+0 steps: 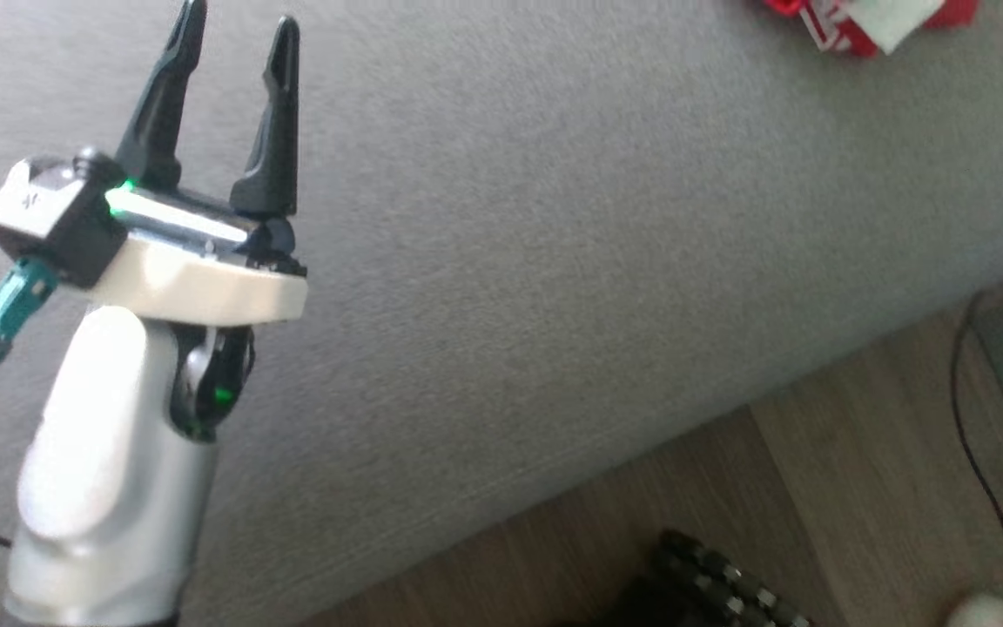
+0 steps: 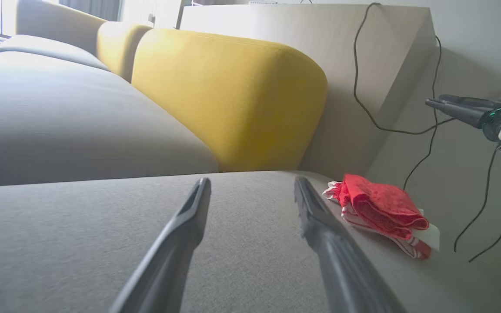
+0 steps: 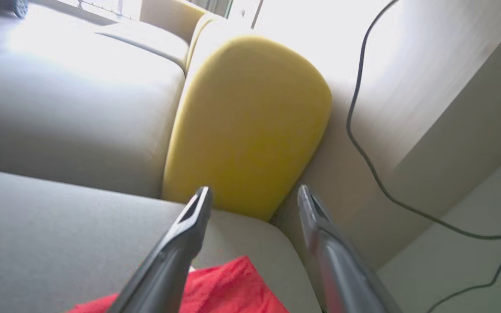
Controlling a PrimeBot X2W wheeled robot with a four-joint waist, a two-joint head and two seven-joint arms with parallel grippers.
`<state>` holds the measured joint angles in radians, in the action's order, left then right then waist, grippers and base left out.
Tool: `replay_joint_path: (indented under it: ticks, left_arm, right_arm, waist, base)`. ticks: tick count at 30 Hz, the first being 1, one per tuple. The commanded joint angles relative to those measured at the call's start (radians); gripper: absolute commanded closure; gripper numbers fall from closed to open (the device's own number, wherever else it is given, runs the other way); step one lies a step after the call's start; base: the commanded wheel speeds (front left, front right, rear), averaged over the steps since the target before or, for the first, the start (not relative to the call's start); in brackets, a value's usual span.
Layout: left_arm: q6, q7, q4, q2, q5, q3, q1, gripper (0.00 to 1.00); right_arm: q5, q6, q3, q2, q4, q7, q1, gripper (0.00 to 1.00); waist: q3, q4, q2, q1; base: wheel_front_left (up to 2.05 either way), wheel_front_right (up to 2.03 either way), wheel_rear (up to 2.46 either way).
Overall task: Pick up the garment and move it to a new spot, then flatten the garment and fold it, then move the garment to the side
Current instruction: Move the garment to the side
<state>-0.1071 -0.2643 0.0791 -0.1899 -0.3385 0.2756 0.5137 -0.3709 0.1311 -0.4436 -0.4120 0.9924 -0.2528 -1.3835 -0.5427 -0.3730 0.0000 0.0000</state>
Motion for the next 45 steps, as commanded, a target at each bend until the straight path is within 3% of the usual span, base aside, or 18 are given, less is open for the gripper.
replay_joint_path:
  ticks: [1,7,15,22,24,33,45]
  left_arm:
    - [-0.009,0.003,-0.046,0.009,-0.003,-0.052,-0.031,0.00]
    - [-0.015,0.003,-0.065,0.056,0.006,-0.120,-0.109,0.00]
    - [-0.021,0.003,-0.090,0.117,0.017,-0.194,-0.250,0.00]
    - [-0.020,0.003,-0.096,0.137,0.033,-0.215,-0.362,0.00]
    - [0.005,0.003,-0.085,0.139,0.084,-0.219,-0.399,0.00]
    - [0.045,0.003,-0.068,0.139,0.085,-0.210,-0.495,0.00]
    - [0.054,0.003,-0.080,0.140,0.079,-0.230,-0.556,0.00]
  right_arm:
    - [-0.003,0.000,0.013,-0.013,-0.069,-0.009,0.038,0.00]
    - [0.009,0.000,0.032,0.001,-0.210,-0.009,0.168,0.00]
    - [0.059,0.000,0.120,0.058,-0.434,-0.009,0.462,0.00]
    - [0.112,0.000,0.271,0.170,-0.572,-0.009,0.756,0.00]
    - [0.147,0.000,0.332,0.225,-0.624,-0.009,0.861,0.00]
    - [0.264,0.000,0.443,0.342,-0.752,-0.009,1.122,0.00]
    - [0.256,0.000,0.450,0.361,-0.831,-0.009,1.274,0.00]
  waist:
    - [0.094,0.076,0.0000,0.0000]
    - [0.193,0.163,0.0000,0.0000]
    - [0.331,0.309,0.0000,0.0000]
    - [0.412,0.405,0.0000,0.0000]
    - [0.436,0.430,0.0000,0.0000]
    - [0.511,0.453,0.0000,0.0000]
    - [0.534,0.420,0.0000,0.0000]
  base:
    - [0.00,0.00,0.00]
    - [0.00,0.00,0.00]
    - [0.00,0.00,0.00]
    - [0.00,0.00,0.00]
    - [0.00,0.00,0.00]
    - [0.00,0.00,0.00]
    - [0.00,0.00,0.00]
